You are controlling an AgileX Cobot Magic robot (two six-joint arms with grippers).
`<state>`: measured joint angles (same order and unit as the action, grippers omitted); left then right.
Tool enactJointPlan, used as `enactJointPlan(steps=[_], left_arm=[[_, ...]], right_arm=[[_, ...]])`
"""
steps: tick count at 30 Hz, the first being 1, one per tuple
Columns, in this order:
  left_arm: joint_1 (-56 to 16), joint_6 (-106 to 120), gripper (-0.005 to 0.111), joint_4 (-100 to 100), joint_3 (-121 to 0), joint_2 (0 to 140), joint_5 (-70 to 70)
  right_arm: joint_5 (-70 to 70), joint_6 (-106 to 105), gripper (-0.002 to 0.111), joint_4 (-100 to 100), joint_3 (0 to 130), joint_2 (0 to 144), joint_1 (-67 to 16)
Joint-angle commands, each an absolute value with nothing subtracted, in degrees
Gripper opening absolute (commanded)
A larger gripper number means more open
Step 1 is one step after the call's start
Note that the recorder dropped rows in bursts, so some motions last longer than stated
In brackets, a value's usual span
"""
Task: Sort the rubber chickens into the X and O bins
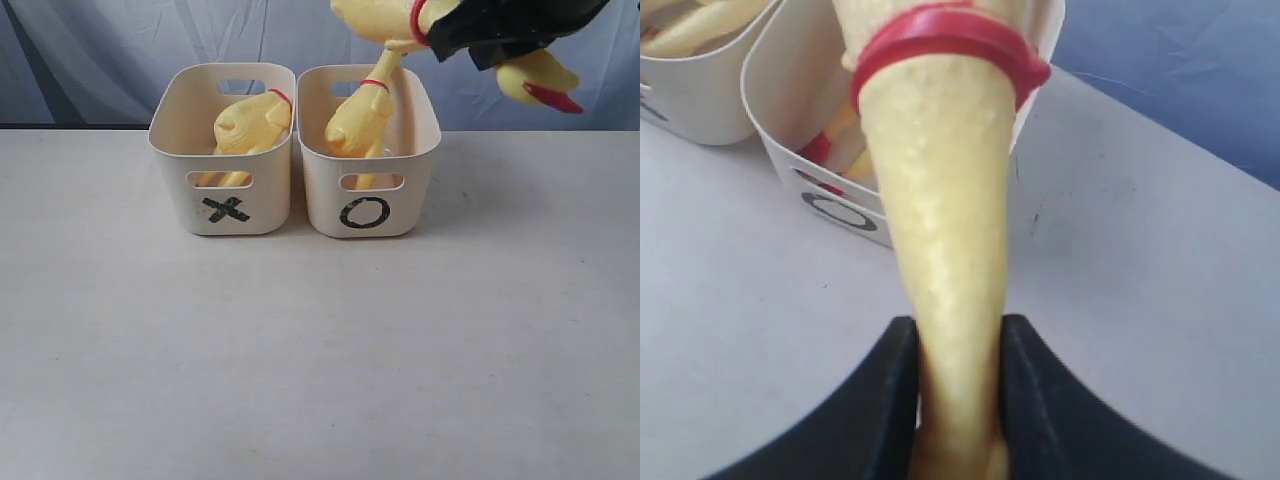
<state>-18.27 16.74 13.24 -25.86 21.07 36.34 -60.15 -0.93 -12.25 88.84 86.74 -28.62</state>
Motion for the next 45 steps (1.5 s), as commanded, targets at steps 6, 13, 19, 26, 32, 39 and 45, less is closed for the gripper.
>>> enactJointPlan(steps=[6, 13, 19, 26, 32, 39, 45], left_arm=[[-18.18, 16.77, 0.000, 13.25, -25.73, 20.69, 35.97], [-18.18, 16.77, 0.000, 13.25, -25.73, 20.69, 35.97], [-18.18, 16.92, 0.000, 13.25, -25.73, 20.69, 35.97], [-18.18, 16.92, 0.000, 13.25, -25.73, 20.69, 35.97], [-18.18, 16.92, 0.000, 13.25, -25.73, 20.69, 35.97], [-18.18, 16.92, 0.000, 13.25, -25.73, 20.69, 35.97], [-18.18, 16.92, 0.000, 13.25, -25.73, 20.69, 35.97]], right_arm=[[-69.96, -4.94, -0.001, -7.40, 97.02, 91.31, -28.67], [-69.96, 2.34, -0.001, -8.48, 97.39, 90.14, -28.67], [-69.96, 4.57, -0.001, -4.95, 97.39, 90.61, -28.67], [-69.96, 4.57, -0.001, -4.37, 97.39, 95.34, -28.67], [-69.96, 4.57, -0.001, -2.08, 97.39, 99.44, -28.67], [-69.96, 4.57, -0.001, -1.34, 97.39, 101.07, -28.67], [-68.68, 4.57, -0.001, 0.96, 97.39, 101.17, -28.67]])
